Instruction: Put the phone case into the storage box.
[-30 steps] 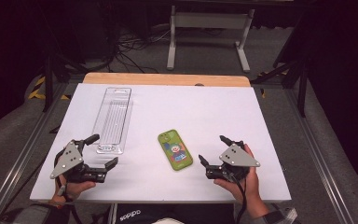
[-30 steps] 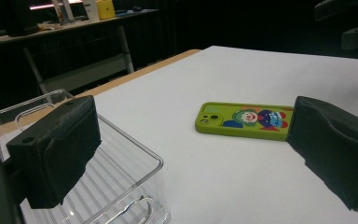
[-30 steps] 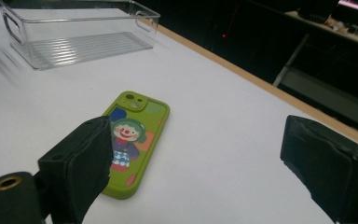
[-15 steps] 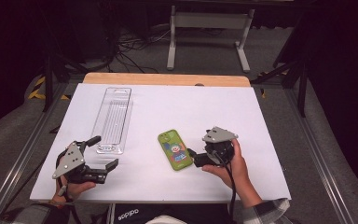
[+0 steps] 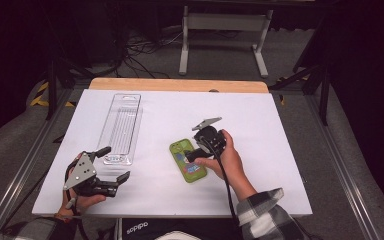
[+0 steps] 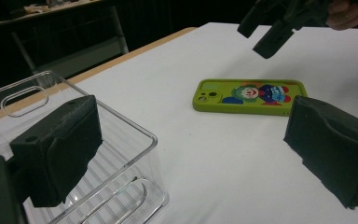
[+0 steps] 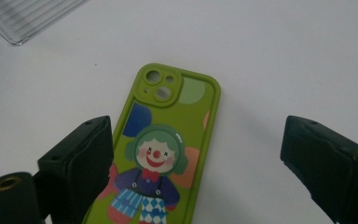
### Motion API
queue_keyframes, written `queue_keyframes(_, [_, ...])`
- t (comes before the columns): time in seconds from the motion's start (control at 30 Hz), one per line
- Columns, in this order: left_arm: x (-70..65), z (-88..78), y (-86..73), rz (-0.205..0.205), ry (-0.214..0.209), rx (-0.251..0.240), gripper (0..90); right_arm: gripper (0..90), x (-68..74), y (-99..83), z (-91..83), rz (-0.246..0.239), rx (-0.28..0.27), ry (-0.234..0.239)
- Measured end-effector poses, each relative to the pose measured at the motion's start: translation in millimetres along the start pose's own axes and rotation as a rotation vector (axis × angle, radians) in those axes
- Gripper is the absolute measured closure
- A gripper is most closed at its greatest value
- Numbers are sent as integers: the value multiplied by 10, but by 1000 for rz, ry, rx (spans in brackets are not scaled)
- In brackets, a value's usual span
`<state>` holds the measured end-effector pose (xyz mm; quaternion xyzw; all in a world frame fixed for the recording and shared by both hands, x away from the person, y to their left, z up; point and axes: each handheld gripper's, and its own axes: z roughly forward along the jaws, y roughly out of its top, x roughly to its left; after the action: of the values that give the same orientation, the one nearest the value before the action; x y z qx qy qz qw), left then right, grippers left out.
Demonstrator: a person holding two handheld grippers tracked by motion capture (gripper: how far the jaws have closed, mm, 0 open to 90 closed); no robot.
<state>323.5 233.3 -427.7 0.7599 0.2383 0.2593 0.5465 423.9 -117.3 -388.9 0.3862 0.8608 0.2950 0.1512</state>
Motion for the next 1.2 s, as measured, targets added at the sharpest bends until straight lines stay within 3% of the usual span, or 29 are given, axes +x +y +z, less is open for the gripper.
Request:
queue_keyframes(0.1, [16, 24, 19, 4, -5, -11, 44, 102, 17, 130, 140, 33, 57, 41])
queue_keyframes(0.33, [-7, 105, 23, 9, -40, -3, 45, 103, 116, 335, 449, 46, 177, 50])
queue_keyframes(0.5, [-30, 121, 36, 0, -65, -7, 46, 102, 146, 396, 616, 82, 227, 12])
queue_keyframes(0.6, [-56, 136, 40, 14, -79, 1, 45, 102, 165, 388, 713, 109, 259, 20])
queue_keyframes(0.67, [-59, 143, 35, 16, -86, 3, 46, 73, 178, 387, 755, 101, 267, 2])
queue_keyframes(0.9, [-48, 134, 11, -13, -103, 16, 49, 111, 117, 390, 900, 142, 301, -14])
queue_keyframes(0.93, [-41, 135, 12, -3, -99, 17, 49, 106, 113, 385, 912, 133, 303, -17])
queue_keyframes(1.2, [-59, 144, 2, -1, -102, 26, 52, 134, 136, 388, 911, 128, 298, -42])
